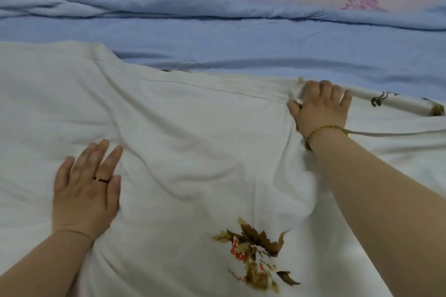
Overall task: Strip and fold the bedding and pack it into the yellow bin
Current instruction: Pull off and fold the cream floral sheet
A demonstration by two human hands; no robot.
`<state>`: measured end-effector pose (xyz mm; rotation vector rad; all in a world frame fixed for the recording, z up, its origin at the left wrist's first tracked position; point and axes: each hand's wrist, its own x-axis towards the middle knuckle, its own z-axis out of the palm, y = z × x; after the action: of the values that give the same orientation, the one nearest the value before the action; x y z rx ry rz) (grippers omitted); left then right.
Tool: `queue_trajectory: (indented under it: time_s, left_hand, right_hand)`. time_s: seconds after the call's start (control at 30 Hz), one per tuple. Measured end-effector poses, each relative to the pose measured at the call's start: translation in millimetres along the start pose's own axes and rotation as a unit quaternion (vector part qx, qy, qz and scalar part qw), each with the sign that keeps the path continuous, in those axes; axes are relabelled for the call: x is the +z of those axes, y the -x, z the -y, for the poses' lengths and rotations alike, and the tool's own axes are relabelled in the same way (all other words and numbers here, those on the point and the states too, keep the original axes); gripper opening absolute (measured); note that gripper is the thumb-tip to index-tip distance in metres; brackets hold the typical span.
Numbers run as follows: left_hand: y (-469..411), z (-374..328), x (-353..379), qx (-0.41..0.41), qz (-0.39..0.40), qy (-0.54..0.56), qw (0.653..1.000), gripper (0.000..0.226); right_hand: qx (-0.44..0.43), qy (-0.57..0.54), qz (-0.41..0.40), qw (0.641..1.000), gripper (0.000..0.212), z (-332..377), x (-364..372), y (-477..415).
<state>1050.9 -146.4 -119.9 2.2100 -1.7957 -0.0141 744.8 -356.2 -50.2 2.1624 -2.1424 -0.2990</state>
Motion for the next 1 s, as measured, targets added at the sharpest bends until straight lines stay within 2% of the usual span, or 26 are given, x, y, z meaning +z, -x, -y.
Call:
queue_trajectory:
  time_s: [0.13, 0.2, 0.23, 0.33, 0.37, 0.47, 0.57, 0.6, 0.67, 0.73, 0.8, 0.93, 1.0]
  left_hand:
    - [2.6, 1.9, -0.8, -0.006, 0.016, -0.002, 1.000, 0.051]
    - [2.9, 1.7, -2.8, -0.010, 0.024, -0.005, 1.000, 0.054]
    - [2.4, 1.1, -3.3, -0.015, 0.025, -0.006, 1.000, 0.056]
    - [2.9, -0.8, -6.1, -0.028, 0.004, -0.005, 1.000, 0.067]
    - [3.9, -2.9, -5.1, -0.028, 0.009, -0.002, 1.000, 0.069]
    - [1.3, 1.0, -0.4, -0.036, 0.032, -0.005, 0.999, 0.067]
    - [3.9, 9.2, 9.5, -0.034, 0.043, -0.029, 0.998, 0.064]
    - [4.9, 10.1, 11.2, -0.042, 0.056, -0.042, 0.997, 0.064]
    - [8.9, 3.6, 9.0, -0.081, 0.071, -0.046, 0.993, 0.066]
    - [15.8, -23.8, -0.9, -0.134, 0.062, -0.020, 0.989, 0.067]
    - [32.8, -68.5, -13.4, -0.159, 0.086, 0.019, 0.983, 0.070]
    - [96.9, -163.9, -36.5, -0.103, 0.144, 0.086, 0.980, 0.084]
    - [133.2, -204.3, -41.7, -0.065, 0.165, 0.073, 0.981, 0.078]
  right_hand:
    - [-0.033, -0.095, -0.101, 0.990, 0.068, -30.1, 6.4, 59.8]
    - [-0.057, -0.124, -0.114, 0.984, 0.072, -53.6, 15.3, 113.4]
    - [-0.054, -0.129, -0.098, 0.985, 0.072, -66.3, 23.8, 140.4]
    - [-0.007, -0.189, 0.062, 0.980, 0.087, -87.6, 47.8, 192.0]
    - [0.006, -0.202, 0.091, 0.975, 0.086, -90.8, 54.7, 197.8]
    - [0.010, -0.186, 0.114, 0.976, 0.078, -89.4, 66.1, 192.9]
    - [-0.006, -0.170, 0.126, 0.977, 0.098, -95.8, 74.1, 187.2]
    - [-0.009, -0.169, 0.132, 0.977, 0.098, -96.7, 75.0, 186.7]
    - [-0.017, -0.173, 0.143, 0.974, 0.084, -95.7, 75.4, 187.8]
    - [-0.022, -0.179, 0.152, 0.972, 0.077, -96.7, 75.8, 186.6]
    - [-0.029, -0.182, 0.156, 0.970, 0.075, -100.6, 77.6, 184.9]
    - [-0.048, -0.194, 0.204, 0.958, 0.075, -104.3, 77.3, 183.4]
    - [-0.071, -0.203, 0.226, 0.950, 0.066, -109.2, 71.4, 179.3]
